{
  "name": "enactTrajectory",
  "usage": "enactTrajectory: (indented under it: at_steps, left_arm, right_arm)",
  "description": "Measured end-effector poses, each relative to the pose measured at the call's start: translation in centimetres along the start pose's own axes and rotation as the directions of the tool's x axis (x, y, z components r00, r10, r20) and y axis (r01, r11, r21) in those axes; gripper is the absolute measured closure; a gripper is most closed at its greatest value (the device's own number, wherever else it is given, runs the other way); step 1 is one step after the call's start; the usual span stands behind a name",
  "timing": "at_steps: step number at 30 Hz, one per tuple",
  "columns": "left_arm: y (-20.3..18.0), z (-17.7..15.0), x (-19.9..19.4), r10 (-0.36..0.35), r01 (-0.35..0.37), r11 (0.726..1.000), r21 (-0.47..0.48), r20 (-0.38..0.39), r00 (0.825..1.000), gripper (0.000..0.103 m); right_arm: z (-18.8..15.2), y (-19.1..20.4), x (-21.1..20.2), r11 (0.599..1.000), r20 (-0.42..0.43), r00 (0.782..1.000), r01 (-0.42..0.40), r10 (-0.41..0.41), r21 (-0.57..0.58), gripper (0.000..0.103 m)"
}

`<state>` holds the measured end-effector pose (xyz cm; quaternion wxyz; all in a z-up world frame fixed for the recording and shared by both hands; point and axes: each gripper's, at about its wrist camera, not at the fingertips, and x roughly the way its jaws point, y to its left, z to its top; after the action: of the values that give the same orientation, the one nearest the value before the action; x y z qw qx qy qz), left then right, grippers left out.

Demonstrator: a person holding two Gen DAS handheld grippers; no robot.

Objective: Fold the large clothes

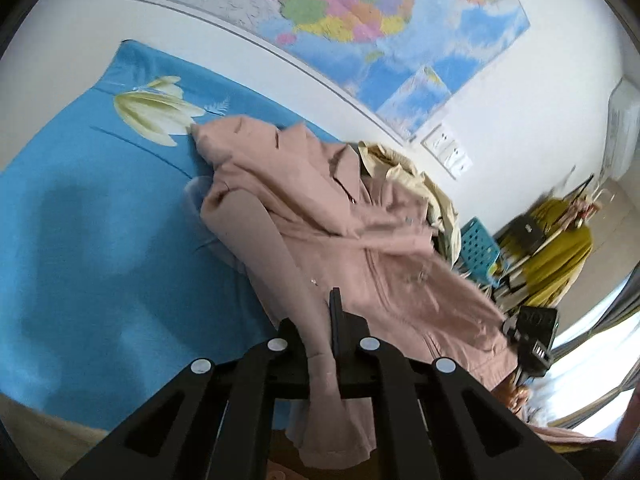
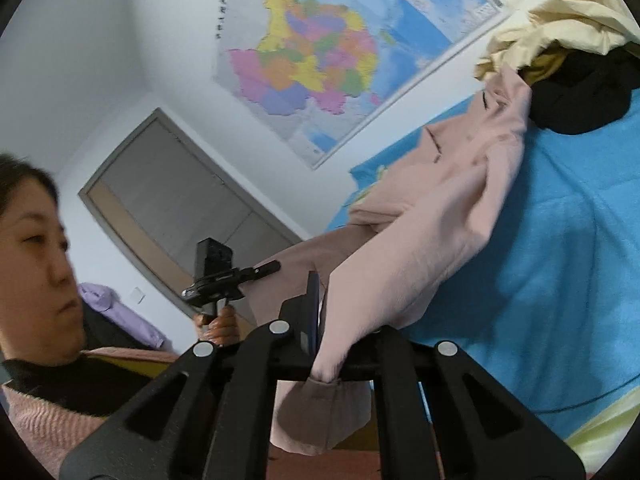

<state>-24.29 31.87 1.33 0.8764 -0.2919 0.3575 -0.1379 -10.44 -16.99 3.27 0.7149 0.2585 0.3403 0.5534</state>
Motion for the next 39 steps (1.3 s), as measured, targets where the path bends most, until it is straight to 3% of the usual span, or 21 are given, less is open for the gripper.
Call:
enactTrajectory:
  at_steps: [5, 8, 15, 25, 39]
  left_arm:
    - [2.3, 0.4, 0.3, -0.053, 0.053, 0.992, -0.114, 0.001, 0.999, 0.098]
    - [2.6, 1.8, 1.3, -0.054, 0.052, 0.991, -0.127, -0.016, 0.998, 0.098]
    - [1.2, 6.0, 1.2, -0.044, 0.045, 0.997, -0.070, 0.011, 0.999, 0.098]
    - [-2.2, 13.2, 1.9, 0.027, -0.028, 0.998, 0.064, 0.022, 0.999, 0.098]
    - [-3.3, 21.6, 7.0, 0.113, -0.110, 0.989, 0.101, -0.024, 0.993, 0.098]
  right_arm:
    - [-0.3, -1.7, 0.6, 0.996, -0.029, 0.999, 0.021, -0.018, 0.083, 0.097]
    - [0.9, -0.9, 0.8, 0.998, -0.012, 1.000, 0.016, -0.016, 0.057, 0.097]
    - [5.7, 0.3, 1.3, 0.999, 0.051, 0.998, 0.040, -0.042, 0.034, 0.097]
    - [12.0, -2.0, 2.4, 0.994, 0.133, 0.989, 0.057, -0.069, 0.095, 0.096]
    - [18.9, -6.1, 4.7, 0.980, 0.145, 0.980, 0.113, -0.137, 0.162, 0.096]
